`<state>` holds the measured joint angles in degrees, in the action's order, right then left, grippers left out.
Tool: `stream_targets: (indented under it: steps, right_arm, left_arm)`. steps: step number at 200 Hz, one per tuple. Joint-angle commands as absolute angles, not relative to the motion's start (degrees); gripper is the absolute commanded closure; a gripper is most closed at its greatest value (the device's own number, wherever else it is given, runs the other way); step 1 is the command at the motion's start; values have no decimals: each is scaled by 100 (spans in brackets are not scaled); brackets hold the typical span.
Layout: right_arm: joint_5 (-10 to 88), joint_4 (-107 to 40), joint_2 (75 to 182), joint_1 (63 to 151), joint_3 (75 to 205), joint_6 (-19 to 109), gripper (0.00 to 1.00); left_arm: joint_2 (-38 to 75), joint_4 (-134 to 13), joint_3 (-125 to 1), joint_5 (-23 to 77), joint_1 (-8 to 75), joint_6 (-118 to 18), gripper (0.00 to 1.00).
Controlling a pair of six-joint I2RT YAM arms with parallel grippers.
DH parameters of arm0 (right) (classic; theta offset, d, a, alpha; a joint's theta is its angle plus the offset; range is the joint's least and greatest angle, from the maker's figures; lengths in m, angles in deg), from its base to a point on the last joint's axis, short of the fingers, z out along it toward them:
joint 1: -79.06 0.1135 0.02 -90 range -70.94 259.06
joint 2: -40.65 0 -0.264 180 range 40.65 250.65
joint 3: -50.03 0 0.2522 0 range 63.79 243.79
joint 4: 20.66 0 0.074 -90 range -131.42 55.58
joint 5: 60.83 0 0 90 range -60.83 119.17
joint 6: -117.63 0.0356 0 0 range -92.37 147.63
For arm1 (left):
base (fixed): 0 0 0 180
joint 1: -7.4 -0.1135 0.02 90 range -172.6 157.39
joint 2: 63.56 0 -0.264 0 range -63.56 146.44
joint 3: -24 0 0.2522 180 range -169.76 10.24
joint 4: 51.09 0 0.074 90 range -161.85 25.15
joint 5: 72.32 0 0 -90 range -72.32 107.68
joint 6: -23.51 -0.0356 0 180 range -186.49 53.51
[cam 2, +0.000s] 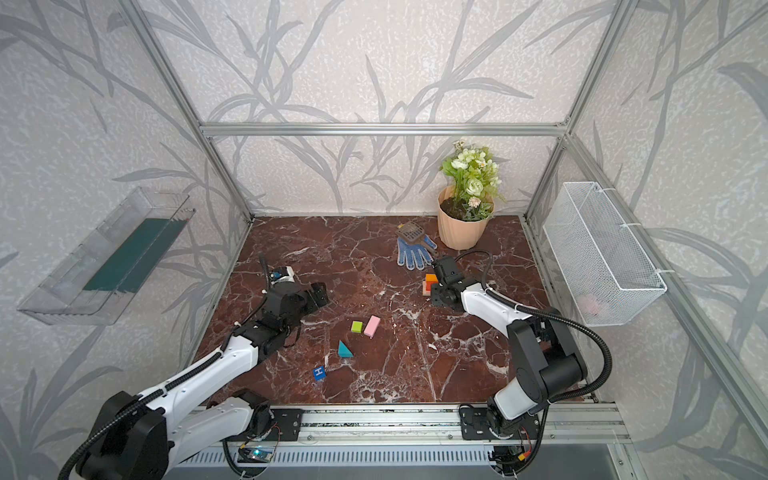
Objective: Build the wood block tower
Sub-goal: 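Open the right gripper and nudge the red block into line, then move the open right gripper back toward the lime green cube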
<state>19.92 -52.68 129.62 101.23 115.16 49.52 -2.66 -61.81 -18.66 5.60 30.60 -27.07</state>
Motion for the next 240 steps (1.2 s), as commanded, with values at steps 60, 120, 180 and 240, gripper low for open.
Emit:
stream_targets:
  steps: [60, 120, 180, 240]
  right_arm:
    - [2170, -5337, 13052, 9732, 11604, 5154, 51]
    - [2196, -5468, 13336, 9690, 11858, 5154, 54]
    - [2192, -5531, 13469, 9664, 11986, 5162, 55]
    - [2282, -5488, 13437, 9654, 11944, 5120, 56]
  left_arm:
    - [-266, -6283, -2018, 511, 3069, -2747, 4]
    - [-248, -6278, -2026, 514, 3069, -2742, 4]
    - [-239, -6289, -2032, 515, 3066, -2747, 4]
    - [-244, -6291, -2035, 500, 3069, -2747, 4]
